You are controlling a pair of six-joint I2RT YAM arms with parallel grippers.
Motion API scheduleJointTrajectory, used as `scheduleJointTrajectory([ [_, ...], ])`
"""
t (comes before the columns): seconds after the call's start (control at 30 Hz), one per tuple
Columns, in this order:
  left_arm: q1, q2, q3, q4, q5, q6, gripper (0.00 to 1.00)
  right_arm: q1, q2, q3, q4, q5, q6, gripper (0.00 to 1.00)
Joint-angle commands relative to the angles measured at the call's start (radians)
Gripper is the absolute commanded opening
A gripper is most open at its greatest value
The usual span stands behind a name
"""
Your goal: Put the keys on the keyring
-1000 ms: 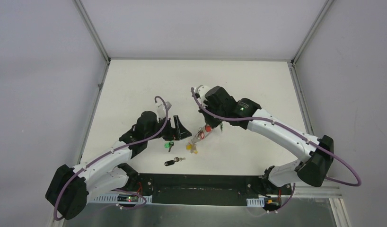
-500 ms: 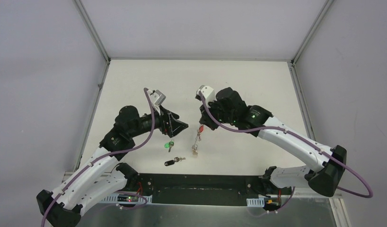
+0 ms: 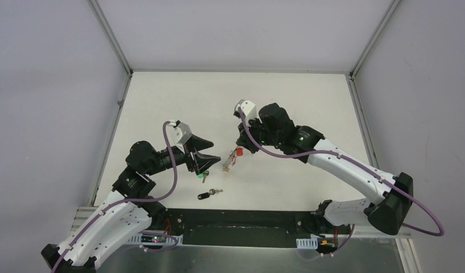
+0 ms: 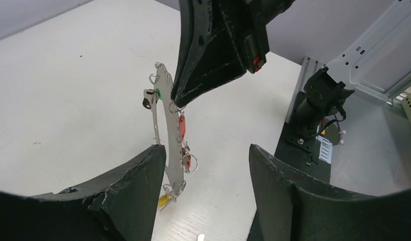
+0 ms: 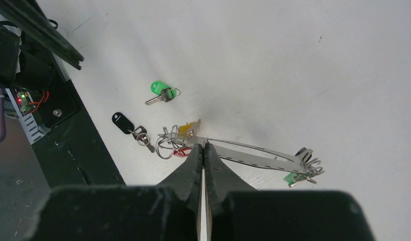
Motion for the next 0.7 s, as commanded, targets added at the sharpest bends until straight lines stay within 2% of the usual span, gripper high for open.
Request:
scheduleJointTrajectory([
  [0.0, -0.002, -0.004, -0.001, 0.064, 0.059, 0.097, 0.61, -0.003, 0.033, 0.076, 0.029, -0.021, -0.01, 0.0],
  [0.13, -0.001, 0.028, 0.021, 0.006, 0.162, 0.248, 0.46, -0.003, 0.057, 0.1, -0.016, -0.021, -0.01, 0.0],
  [0.27, -0.001, 0.079, 0.065, -0.091, 0.199, 0.332, 0.45, -0.003, 0.057, 0.101, -0.031, -0.021, -0.01, 0.0],
  [0.4, -0.001, 0.123, 0.086, -0.117, 0.256, 0.43, 0.4, -0.002, 0.041, 0.079, -0.02, -0.021, -0.01, 0.0],
  [0.67, -0.002, 0.232, 0.141, -0.117, 0.273, 0.481, 0.41, -0.003, 0.011, 0.055, -0.019, -0.021, -0.01, 0.0],
])
